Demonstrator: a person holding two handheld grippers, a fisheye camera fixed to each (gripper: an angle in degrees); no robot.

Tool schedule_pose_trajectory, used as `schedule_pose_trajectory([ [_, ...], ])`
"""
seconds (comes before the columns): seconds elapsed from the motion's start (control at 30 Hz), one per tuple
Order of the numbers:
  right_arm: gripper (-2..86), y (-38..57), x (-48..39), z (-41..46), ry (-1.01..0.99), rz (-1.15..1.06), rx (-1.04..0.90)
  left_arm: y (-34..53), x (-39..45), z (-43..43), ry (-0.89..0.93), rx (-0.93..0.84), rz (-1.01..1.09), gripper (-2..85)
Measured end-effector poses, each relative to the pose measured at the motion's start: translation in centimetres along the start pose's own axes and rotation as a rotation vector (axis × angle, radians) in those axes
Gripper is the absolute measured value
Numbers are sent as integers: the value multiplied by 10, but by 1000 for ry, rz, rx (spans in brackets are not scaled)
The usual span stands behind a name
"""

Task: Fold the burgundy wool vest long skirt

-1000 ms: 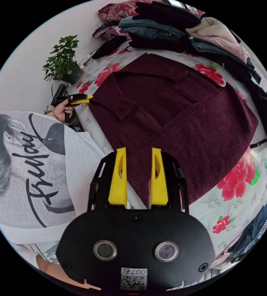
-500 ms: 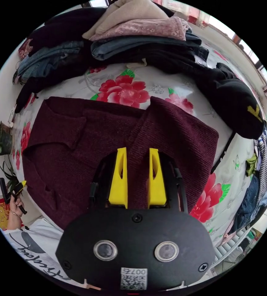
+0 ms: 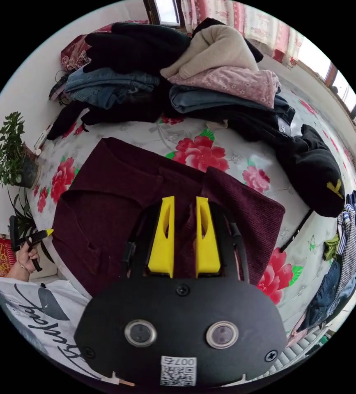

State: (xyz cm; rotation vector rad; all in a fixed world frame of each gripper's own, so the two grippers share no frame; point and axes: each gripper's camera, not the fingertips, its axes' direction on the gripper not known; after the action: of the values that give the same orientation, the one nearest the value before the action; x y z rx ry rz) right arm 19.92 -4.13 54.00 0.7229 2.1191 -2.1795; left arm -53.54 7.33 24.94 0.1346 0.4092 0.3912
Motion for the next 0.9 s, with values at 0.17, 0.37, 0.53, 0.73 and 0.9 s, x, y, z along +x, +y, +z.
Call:
schedule_pose_trajectory([
  [0.17,103,-41,-73,3,-249,-134,8,15,12,-7,37,86,33,92],
  [0.37,135,-90,-175,54,-308,-279,-154,9,41,61,18,-14,82,70],
  [0.53,94,-96,-191,85,-105,-300,-236,24,106,98,-27,-61,211,36],
  [0.73,32,-93,-120,25,-289,-249,-103,56,237,121,156,-136,548,35],
  [0.9,21,-53,10,-76,-531,-118,149,92,390,160,342,-212,939,36],
])
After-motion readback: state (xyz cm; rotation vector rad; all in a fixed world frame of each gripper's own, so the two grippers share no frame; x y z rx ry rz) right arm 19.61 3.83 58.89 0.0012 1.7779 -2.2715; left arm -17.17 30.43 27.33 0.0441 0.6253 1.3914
